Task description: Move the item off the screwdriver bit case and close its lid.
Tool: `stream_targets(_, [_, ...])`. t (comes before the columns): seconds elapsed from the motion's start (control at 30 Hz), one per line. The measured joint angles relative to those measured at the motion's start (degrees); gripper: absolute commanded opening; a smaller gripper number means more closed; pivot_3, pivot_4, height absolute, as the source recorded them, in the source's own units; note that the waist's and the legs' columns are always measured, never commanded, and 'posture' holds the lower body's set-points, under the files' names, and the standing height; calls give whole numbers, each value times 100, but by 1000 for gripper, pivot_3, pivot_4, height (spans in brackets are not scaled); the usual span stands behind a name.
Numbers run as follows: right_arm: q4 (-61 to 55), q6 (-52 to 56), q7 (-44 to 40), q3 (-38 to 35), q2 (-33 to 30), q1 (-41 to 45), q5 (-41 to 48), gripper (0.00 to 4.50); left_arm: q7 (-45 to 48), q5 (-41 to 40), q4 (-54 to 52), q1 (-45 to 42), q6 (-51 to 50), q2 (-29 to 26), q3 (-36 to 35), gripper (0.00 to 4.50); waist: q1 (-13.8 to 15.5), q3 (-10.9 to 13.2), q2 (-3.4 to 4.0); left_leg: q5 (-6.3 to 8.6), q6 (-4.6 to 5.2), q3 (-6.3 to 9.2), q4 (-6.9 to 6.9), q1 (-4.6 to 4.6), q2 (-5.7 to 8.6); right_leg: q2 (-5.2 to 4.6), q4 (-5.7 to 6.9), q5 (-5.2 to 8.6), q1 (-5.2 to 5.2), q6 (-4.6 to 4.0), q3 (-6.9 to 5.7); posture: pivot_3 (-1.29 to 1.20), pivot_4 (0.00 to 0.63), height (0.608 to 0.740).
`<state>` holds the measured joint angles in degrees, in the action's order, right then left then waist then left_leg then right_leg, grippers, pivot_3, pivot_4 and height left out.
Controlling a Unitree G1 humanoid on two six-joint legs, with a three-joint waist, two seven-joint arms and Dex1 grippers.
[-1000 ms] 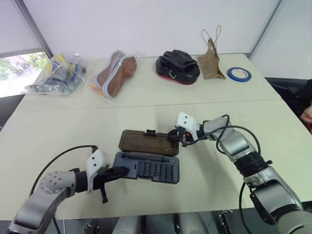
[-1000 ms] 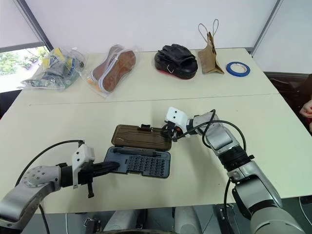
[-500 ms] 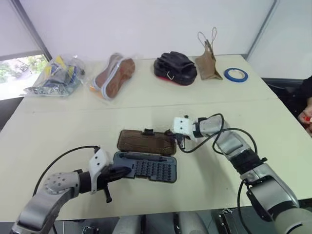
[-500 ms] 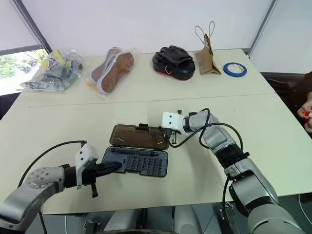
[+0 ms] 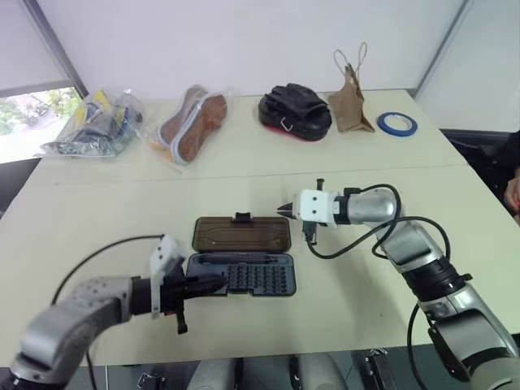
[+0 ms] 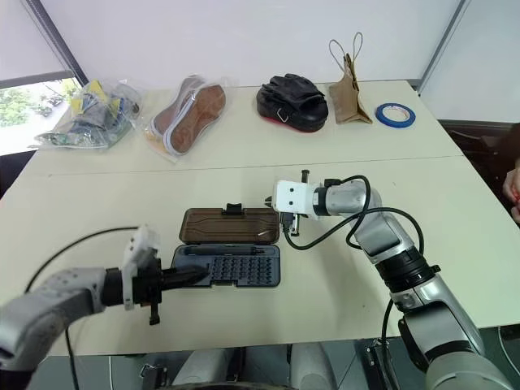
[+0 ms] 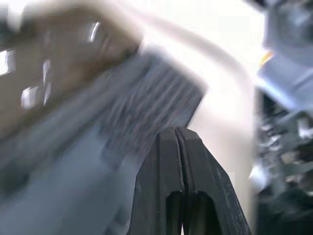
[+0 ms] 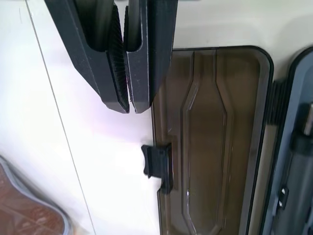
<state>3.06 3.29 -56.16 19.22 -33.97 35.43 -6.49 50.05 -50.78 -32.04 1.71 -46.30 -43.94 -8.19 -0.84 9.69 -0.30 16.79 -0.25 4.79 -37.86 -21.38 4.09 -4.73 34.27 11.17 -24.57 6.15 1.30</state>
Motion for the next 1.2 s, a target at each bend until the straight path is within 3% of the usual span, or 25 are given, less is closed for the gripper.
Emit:
stream_targets(0.1, [7, -53, 29, -1, 11, -6, -2, 117, -378, -1218, 181, -805, -456, -40, -629, 0, 5, 9, -10, -1, -2, 4, -3, -1, 1, 1, 1, -1, 0, 1, -3, 0, 150, 740])
stream_targets(0.23, [225, -54, 176, -2, 43, 11, -35, 117, -504, -1533, 561, -999, -573, -230, -1074, 0, -50, 11, -6, -2, -3, -7, 0, 1, 2, 2, 0, -1, -2, 2, 6, 0, 150, 740])
stream_targets(0.33, [364, 131, 190, -31, 109, 98, -12, 960, -268, -1248, 580, -466, -548, -370, -936, 0, -51, 19, -4, -2, -3, -8, 3, -6, 1, 3, 0, -1, -11, 1, 8, 0, 150, 740])
stream_targets(0.47, [365, 531, 185, -166, 160, 347, 68, 2914, 51, -288, 650, -1, -16, -520, -567, 0, 15, 31, -4, -1, -3, -3, 4, -8, 2, 2, -4, 1, -8, -3, 5, 0, 150, 740])
stream_targets(0.7, [361, 1090, 58, -165, 321, 407, 167, 2914, 571, 1462, 1082, 275, 1356, -569, 447, 0, 3, 33, -5, -1, -2, -7, 11, -11, 5, -4, -10, 1, -12, -4, 5, 0, 150, 740])
stream_targets(0.97, [368, 1580, -215, -92, 328, 412, 171, 2914, 875, 2285, 1403, 286, 2263, -526, 823, 0, 3, 34, -3, -1, -2, -7, 18, -9, 4, -7, -9, 0, -14, -3, 4, 0, 150, 740])
stream_targets(1.2, [789, 2454, -347, 48, 784, 632, 424, 2914, 965, 2588, 1532, 304, 2787, -457, 955, 0, -3, 31, 4, -1, -2, -6, 19, -3, 5, -8, -7, 0, -11, -2, 5, 0, 150, 740])
